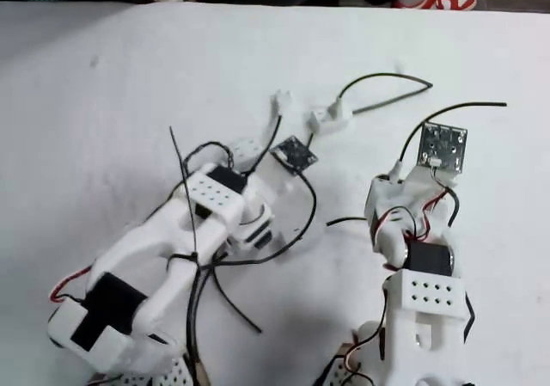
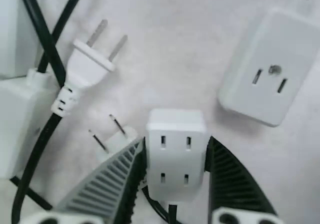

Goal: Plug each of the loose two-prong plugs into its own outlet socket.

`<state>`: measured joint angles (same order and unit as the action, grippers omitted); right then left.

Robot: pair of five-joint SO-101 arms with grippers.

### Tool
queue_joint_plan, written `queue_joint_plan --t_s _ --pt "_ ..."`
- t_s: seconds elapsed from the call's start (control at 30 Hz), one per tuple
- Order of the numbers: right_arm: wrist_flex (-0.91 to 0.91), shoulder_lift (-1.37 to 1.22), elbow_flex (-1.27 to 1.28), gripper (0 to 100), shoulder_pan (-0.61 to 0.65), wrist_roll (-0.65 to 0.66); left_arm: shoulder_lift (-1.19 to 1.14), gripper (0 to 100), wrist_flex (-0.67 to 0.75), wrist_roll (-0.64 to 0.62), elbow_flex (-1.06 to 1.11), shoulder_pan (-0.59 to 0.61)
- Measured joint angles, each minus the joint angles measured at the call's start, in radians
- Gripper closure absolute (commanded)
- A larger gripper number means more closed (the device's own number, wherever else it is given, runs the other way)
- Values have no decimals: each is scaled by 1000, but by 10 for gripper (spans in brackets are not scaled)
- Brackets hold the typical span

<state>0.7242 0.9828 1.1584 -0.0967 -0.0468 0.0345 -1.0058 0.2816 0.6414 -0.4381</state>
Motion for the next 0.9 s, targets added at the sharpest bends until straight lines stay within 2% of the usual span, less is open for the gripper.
queue_joint_plan --t_s 0.27,0.47,0.57,0.7,0.8,0.9 --pt "0 0 0 981 0 0 58 755 -114 -9 -60 14" --pt "0 0 0 981 0 0 230 755 -183 -9 -66 98" --pt "0 0 0 981 29 8 334 758 -227 -9 -66 199" --pt "0 0 0 981 144 69 473 759 -275 -6 -61 414" --pt "0 0 0 981 249 83 560 759 -272 58 0 569" --pt "0 0 0 981 345 86 644 759 -226 109 117 671"
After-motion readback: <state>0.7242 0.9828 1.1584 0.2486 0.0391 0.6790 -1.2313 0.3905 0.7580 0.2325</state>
